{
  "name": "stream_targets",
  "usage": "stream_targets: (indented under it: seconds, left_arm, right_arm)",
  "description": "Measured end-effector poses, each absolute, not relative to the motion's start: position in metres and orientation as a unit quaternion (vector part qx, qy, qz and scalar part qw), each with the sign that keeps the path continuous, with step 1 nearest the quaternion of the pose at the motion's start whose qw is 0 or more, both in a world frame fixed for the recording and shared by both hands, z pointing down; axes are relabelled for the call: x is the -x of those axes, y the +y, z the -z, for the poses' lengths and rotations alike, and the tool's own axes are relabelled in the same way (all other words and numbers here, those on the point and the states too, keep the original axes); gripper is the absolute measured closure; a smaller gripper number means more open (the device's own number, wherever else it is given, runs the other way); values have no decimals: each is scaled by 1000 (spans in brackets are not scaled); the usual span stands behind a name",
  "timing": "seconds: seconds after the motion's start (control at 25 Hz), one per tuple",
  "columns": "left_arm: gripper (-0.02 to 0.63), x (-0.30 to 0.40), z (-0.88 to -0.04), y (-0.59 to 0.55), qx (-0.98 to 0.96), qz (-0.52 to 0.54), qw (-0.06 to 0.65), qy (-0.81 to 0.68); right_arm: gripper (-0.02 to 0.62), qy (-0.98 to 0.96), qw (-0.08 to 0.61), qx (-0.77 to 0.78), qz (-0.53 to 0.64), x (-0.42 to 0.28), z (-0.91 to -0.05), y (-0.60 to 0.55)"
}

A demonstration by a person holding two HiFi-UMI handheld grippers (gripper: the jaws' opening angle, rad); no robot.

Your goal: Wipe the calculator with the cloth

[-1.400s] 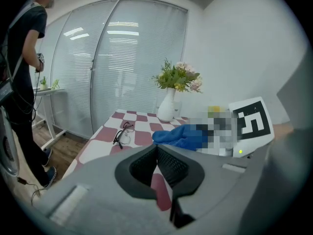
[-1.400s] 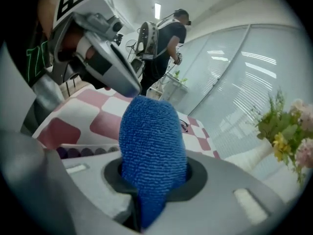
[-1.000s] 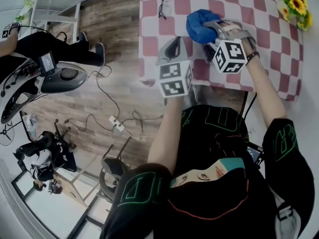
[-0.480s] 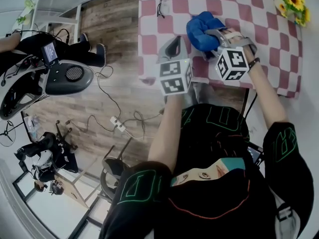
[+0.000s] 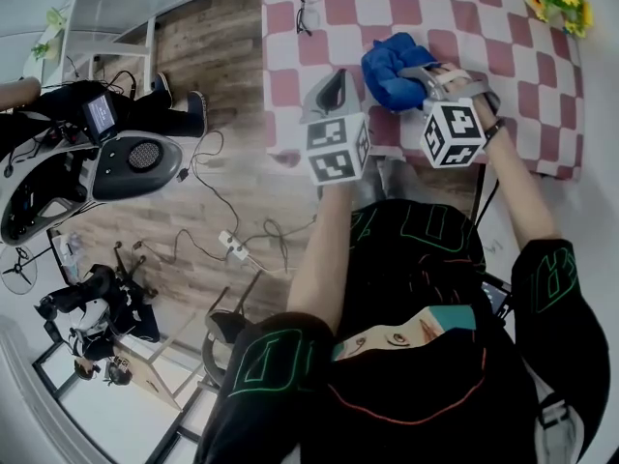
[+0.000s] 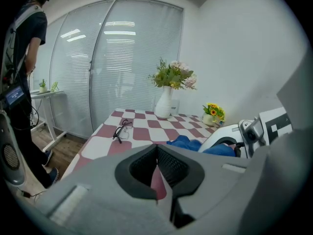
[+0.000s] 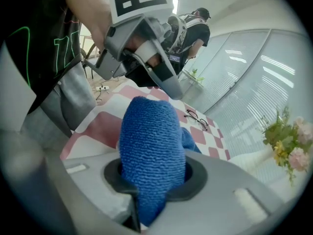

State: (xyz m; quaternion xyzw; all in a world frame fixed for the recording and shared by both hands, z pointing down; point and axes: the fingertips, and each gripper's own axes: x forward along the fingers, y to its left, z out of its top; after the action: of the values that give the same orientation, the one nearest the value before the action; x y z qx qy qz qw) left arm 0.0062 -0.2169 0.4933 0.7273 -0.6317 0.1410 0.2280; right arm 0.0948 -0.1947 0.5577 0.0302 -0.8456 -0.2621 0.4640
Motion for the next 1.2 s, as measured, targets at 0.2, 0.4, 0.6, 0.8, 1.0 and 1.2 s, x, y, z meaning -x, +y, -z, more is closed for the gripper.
stream_targets:
  seconds: [0.2,0.4,0.6,0.8,1.0,1.2]
  left_arm:
    - [595,-4,-498,-213,-723,-141,234,-634]
    - [595,-2,-500,-209,-723,-142,235,-634]
    - [595,-6,-496,-207,-726,-138,232,-633]
    - [595,-10,-487,-203,-733,-133,223,-628]
    - [595,24,-464,-203,-710,-108,211,-664]
    - [595,28,-446,-211,-708,-87,193,-674]
  right_arm:
    - [494,-849,464,-26,253,-104,-559,-181]
    - [494,-855,462,-15,235,-112,-559,-164]
    - [494,-863,457,-10,216,-118,-557,-151]
    - [494,-858,472,20,202,-124,-555,-134]
    - [492,-872,463,63,149,-126,-537,-120]
    - [494,-923,370,-27,101,-108,-485,-162]
